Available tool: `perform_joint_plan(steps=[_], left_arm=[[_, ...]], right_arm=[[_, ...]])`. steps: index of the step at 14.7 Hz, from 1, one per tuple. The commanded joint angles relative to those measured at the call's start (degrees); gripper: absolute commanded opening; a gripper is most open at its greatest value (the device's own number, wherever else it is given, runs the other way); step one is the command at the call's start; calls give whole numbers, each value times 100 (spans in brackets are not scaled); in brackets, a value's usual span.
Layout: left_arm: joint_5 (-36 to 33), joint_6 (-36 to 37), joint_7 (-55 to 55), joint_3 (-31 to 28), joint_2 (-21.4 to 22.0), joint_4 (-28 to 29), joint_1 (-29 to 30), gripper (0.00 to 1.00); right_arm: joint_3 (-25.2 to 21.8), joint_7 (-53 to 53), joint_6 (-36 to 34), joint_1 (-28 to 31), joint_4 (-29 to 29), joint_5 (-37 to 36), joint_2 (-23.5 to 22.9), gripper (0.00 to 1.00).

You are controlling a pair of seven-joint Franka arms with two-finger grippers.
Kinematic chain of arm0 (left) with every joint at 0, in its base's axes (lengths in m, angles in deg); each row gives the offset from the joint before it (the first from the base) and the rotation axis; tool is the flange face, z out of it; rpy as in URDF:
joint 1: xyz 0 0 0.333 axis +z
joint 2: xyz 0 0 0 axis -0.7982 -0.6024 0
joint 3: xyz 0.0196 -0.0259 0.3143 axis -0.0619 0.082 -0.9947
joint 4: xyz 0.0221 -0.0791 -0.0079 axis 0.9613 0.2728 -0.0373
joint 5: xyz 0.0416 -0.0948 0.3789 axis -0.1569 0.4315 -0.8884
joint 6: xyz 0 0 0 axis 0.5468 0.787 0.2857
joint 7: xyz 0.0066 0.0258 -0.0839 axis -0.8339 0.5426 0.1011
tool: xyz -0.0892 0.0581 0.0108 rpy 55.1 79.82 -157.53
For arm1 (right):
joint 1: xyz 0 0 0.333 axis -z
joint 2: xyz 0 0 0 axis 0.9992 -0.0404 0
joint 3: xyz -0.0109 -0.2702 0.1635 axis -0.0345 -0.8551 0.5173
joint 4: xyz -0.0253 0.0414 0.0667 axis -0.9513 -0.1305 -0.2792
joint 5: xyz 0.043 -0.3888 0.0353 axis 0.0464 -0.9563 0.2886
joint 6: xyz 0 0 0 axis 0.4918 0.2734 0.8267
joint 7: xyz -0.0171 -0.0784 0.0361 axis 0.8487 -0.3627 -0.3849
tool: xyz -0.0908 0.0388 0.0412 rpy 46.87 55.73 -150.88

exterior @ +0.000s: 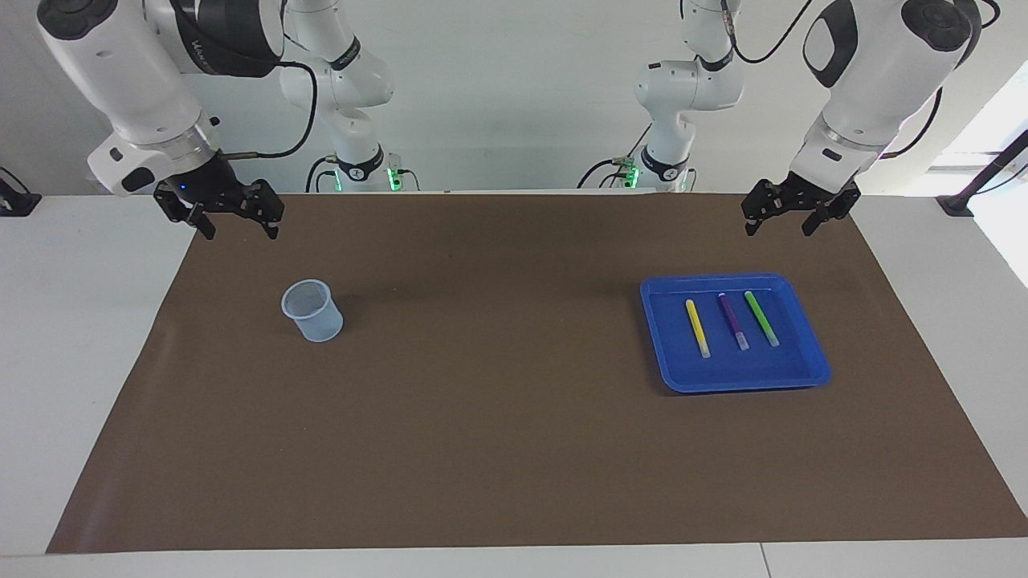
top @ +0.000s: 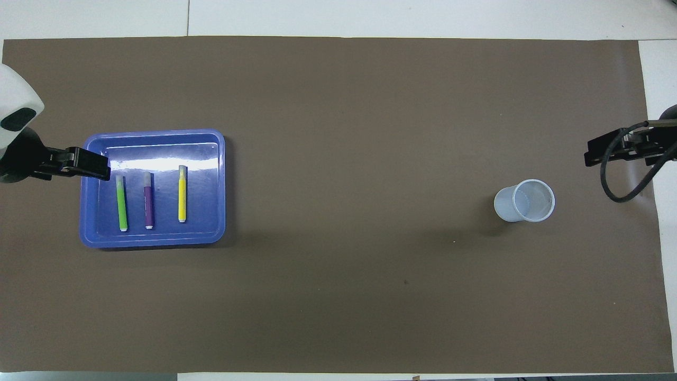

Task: Transfer and insert pens with both arms

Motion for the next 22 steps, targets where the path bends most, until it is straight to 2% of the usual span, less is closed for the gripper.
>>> perform_joint_plan(steps=[1,6,10,13,15,22], left_arm=[[14,14,-35,-24,244,336,-29,100],[14,-222,-26,-24,428,766,68,100],[14,-845,-35,-42,867,1714,208,100],[14,-1469,105,-42,877,2216,567,100],[14,-1899,368,-51,781,2471,701,100],[14,-3376,580,-42,-580,2578,1070,95]], right_arm=[[42,-50,4,63,101,81,88,100],[42,-50,4,63,101,81,88,100],[42,-50,4,63,101,81,88,100],[42,-50,4,63,101,81,88,100],[42,-50,4,63,101,81,88,100],[42,-50,4,63,101,81,88,100]])
